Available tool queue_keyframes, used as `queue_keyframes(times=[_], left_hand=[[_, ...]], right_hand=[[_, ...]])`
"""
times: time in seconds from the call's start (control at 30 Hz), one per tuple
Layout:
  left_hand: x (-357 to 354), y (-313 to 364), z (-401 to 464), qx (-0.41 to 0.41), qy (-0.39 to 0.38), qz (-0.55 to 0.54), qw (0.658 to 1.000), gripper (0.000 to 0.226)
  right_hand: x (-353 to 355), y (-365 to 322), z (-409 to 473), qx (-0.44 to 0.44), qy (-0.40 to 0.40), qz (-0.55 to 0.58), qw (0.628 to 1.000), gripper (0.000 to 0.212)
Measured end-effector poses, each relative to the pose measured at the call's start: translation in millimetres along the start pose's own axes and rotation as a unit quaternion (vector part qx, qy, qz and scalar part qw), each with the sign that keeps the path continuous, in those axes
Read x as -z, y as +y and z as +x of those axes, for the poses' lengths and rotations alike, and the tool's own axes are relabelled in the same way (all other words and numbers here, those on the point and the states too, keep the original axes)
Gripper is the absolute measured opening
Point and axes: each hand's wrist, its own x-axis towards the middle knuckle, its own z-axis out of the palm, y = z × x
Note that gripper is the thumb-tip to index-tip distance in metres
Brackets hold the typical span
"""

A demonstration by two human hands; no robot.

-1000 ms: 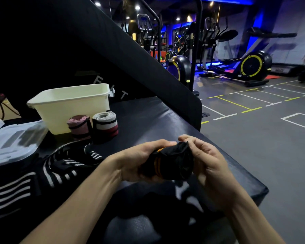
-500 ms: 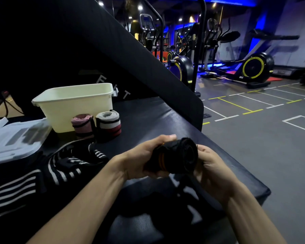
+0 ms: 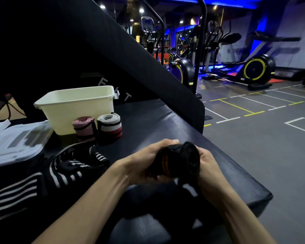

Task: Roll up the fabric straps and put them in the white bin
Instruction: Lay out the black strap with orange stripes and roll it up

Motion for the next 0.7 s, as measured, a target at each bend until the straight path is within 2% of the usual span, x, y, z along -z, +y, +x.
queue_keyframes(times=[0.07, 0.1, 0.17, 0.23, 0.3, 0.47, 0.6, 0.7], left_hand=[[4.9, -0.9, 2.9, -0.003, 0.046, 0.020, 0.999, 0.046], [5.5, -0.5, 2.7, -0.003, 0.079, 0.037, 0.996, 0.046], [7.4, 2.1, 1.7, -0.033, 0.130, 0.064, 0.989, 0.043], [11.0, 3.2, 1.2, -0.083, 0.162, 0.090, 0.979, 0.040], [17.0, 1.3, 0.8, -0.110, 0.168, 0.103, 0.974, 0.047], [21.4, 1.1, -2.3, -0.159, 0.133, 0.172, 0.963, 0.055], [21.1, 2.8, 0.0, -0.196, 0.181, 0.258, 0.929, 0.051], [20.8, 1.6, 0.9, -0.239, 0.200, 0.275, 0.910, 0.058]], right_hand=[[0.8, 3.7, 2.0, -0.029, 0.021, 0.030, 0.999, 0.011], [1.9, 2.6, 2.7, -0.040, 0.036, 0.061, 0.997, 0.014], [4.2, -3.2, 0.7, -0.053, 0.049, 0.094, 0.993, 0.035], [5.1, -6.9, -2.8, -0.039, 0.031, 0.054, 0.997, 0.051], [2.8, -8.6, -8.2, -0.019, 0.008, 0.023, 1.000, 0.049], [5.8, -8.8, -14.7, 0.031, 0.019, 0.010, 0.999, 0.047], [4.4, -6.8, -14.6, 0.047, 0.014, 0.008, 0.999, 0.043], [5.1, -5.9, -11.2, 0.035, 0.025, 0.056, 0.997, 0.046]])
